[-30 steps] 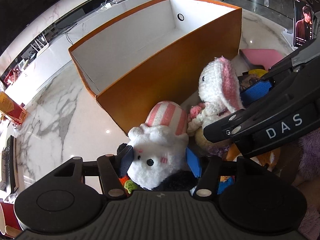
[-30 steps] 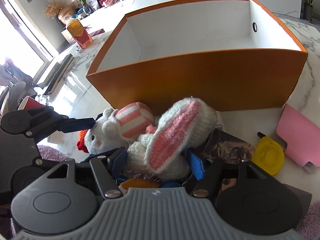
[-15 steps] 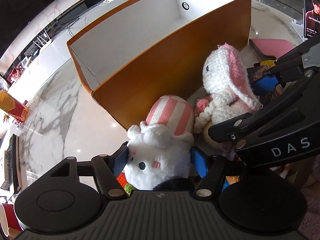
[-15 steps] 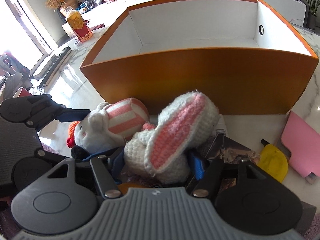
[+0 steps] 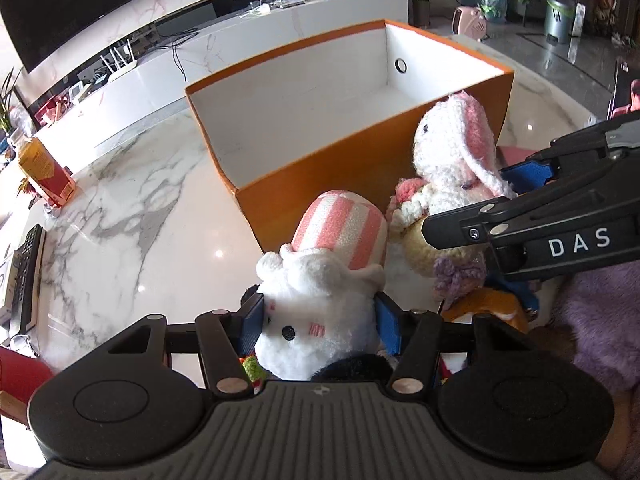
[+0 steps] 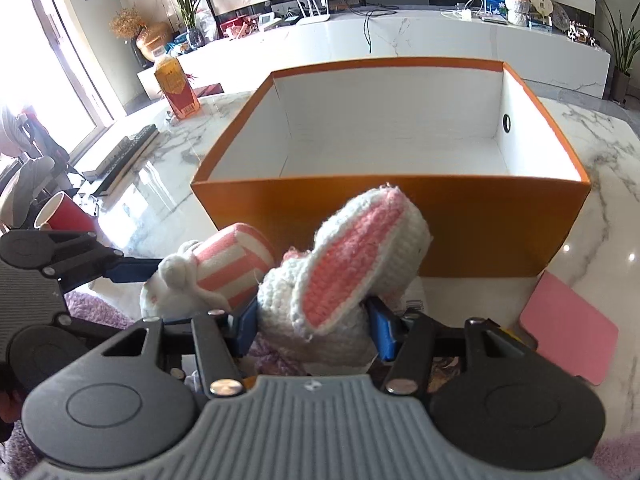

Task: Organize objects
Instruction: 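Lift both plushes and carry them toward the orange box with both tools, then lower both held plushes down into the orange box with both tools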

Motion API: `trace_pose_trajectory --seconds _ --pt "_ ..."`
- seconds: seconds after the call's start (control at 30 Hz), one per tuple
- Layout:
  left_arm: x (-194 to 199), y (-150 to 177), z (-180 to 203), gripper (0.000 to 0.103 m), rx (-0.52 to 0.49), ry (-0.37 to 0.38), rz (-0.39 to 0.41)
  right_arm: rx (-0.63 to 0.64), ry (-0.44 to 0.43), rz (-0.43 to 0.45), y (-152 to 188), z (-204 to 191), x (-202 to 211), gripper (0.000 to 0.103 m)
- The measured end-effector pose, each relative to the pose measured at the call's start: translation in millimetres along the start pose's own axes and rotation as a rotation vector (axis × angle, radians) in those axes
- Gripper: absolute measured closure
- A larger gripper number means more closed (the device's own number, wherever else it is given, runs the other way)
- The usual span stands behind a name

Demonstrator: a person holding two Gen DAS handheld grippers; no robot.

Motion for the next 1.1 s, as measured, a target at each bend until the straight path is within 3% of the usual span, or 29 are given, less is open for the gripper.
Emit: trace_pose_trajectory --seconds 0.33,0.63,0.77,0.9,1.1 --pt "61.6 -21.5 -23.2 0.036 0.156 0.125 0.148 0.044 -0.052 0.137 -18.6 6.7 59.6 0.045" --pt "60.3 -78.7 -57.2 0.036 0.294 0.229 0.241 0.041 -0.021 0.250 -57.8 29.9 79.5 0.045" --pt "29.6 -109.0 -64.8 0.036 0.367 0.286 0.225 0.054 0.006 0.253 -78.5 41.3 67.2 0.045" --pt "-11.3 -130.7 -68.7 0.036 0.428 0.321 0.152 0.066 -0.009 0.195 -94.9 55.2 41.6 0.045" --pt "-60.6 -139.6 -70.4 0.036 0.463 0.248 0.023 0.068 -0.072 0.049 -106.7 72.8 -7.2 0.045"
Point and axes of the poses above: each gripper's, at about its wrist camera, not at the fingertips, and x roughly against the way its jaws point, z to its right, y to its underside, the point moved 1 cm from there along -x, roughly the way its jaws point, and after that the axes turned 7 degrees about -z, right-handed, at the moved point
